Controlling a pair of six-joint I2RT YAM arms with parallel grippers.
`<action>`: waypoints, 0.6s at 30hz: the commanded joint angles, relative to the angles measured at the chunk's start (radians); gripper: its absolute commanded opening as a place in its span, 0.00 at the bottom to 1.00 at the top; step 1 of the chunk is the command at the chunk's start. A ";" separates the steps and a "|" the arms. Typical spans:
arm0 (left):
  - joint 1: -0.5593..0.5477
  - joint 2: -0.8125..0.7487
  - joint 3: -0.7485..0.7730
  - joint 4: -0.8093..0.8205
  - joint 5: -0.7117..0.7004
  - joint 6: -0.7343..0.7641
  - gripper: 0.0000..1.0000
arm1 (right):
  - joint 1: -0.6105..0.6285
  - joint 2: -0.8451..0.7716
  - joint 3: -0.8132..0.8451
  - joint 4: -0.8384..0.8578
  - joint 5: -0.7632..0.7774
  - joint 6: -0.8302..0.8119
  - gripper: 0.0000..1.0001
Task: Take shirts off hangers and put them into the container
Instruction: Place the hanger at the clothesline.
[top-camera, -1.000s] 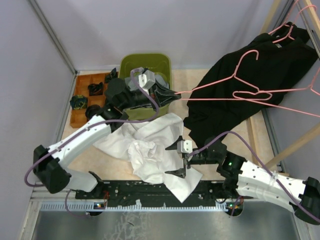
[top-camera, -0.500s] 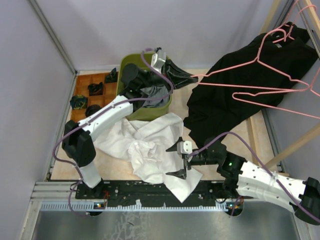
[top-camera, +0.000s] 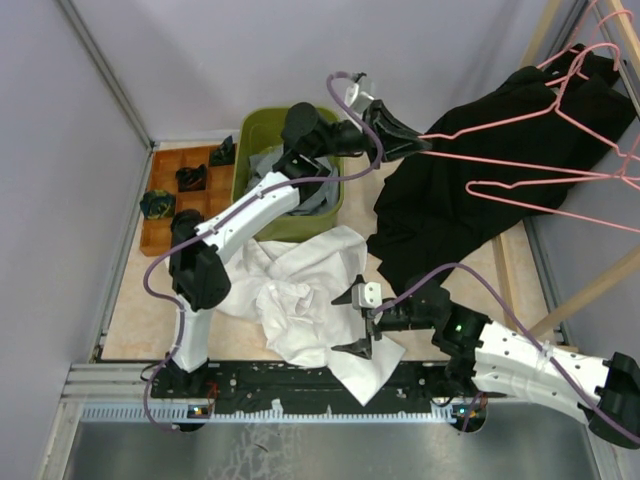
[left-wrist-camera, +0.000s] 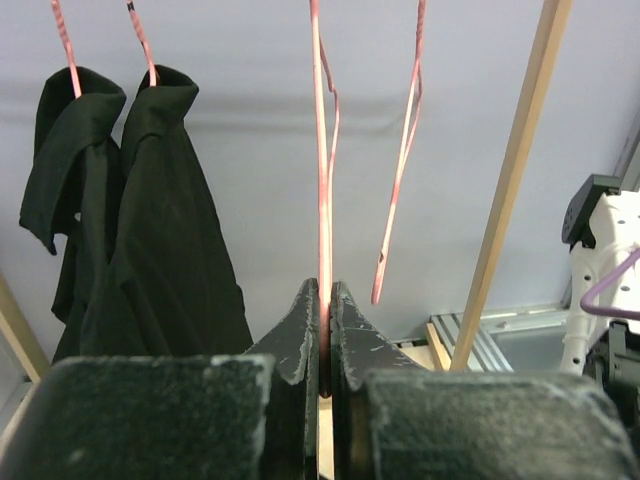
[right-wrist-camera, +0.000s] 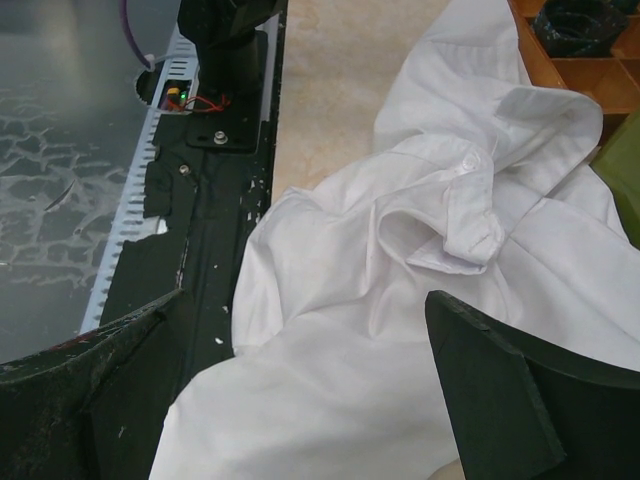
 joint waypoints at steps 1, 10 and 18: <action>-0.040 0.035 0.129 -0.075 -0.044 0.042 0.00 | 0.007 0.006 0.020 0.032 -0.007 0.002 0.99; -0.090 0.129 0.275 -0.145 -0.078 0.061 0.00 | 0.008 -0.005 0.012 0.022 -0.002 0.012 0.99; -0.128 0.185 0.335 -0.178 -0.118 0.091 0.00 | 0.007 -0.030 0.001 0.010 0.005 0.014 0.99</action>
